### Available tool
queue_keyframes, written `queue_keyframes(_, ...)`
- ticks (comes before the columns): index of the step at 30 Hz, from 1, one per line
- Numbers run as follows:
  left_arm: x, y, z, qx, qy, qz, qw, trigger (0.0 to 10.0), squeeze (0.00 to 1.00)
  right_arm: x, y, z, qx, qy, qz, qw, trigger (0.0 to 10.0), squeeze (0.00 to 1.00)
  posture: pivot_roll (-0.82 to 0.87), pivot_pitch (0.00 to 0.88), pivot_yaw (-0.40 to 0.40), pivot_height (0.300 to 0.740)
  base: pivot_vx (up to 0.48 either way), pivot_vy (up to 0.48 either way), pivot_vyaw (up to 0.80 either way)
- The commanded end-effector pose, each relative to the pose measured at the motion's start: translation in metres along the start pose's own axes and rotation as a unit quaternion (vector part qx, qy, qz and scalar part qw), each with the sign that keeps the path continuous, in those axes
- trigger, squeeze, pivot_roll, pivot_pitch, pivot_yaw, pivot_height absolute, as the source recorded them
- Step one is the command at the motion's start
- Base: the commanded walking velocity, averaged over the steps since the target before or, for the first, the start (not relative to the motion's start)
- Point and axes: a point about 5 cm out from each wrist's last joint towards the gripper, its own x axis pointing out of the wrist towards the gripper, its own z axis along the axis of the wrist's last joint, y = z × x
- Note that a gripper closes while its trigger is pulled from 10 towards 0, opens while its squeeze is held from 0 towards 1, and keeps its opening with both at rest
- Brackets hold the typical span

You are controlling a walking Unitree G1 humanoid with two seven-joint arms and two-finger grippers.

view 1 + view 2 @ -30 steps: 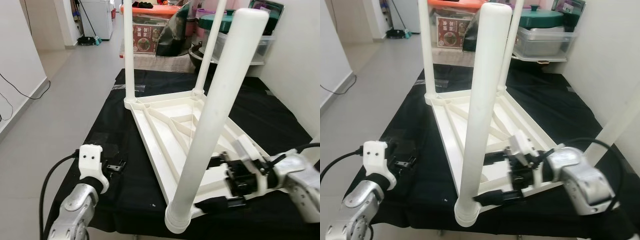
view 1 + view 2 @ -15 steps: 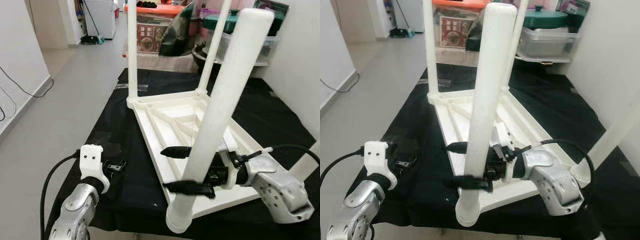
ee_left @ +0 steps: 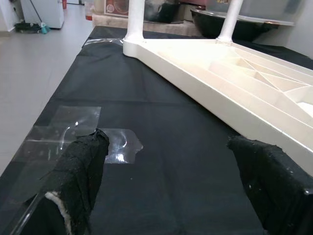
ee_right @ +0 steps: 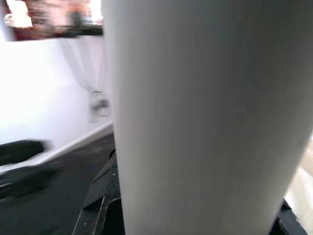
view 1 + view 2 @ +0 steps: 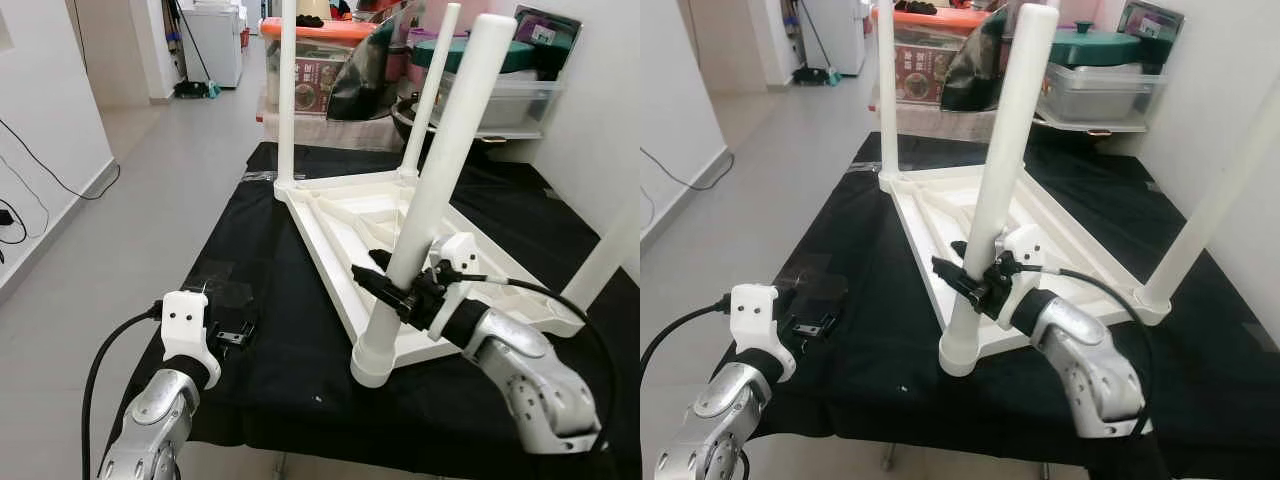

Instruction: Building children table

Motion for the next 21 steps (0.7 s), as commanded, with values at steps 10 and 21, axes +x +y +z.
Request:
queue_keyframes(10, 0.000, 0.001, -0.006, 0.003, 0.013, -0.002, 1.000, 10.0, 0.00, -0.060, -0.050, -0.022, -0.013, 0.055, -0.489, 0.871, 0.9, 0.00, 0.06, 0.000, -0.061, 0.740, 0.000, 0.000, 0.00)
queue_keyframes(21, 0.003, -0.001, -0.007, 0.001, 0.014, -0.008, 1.000, 10.0, 0.00, -0.008, -0.040, 0.011, 0.017, -0.011, -0.277, 0.961, 10.0, 0.00, 0.05, 0.000, -0.057, 0.740, 0.000, 0.000, 0.00)
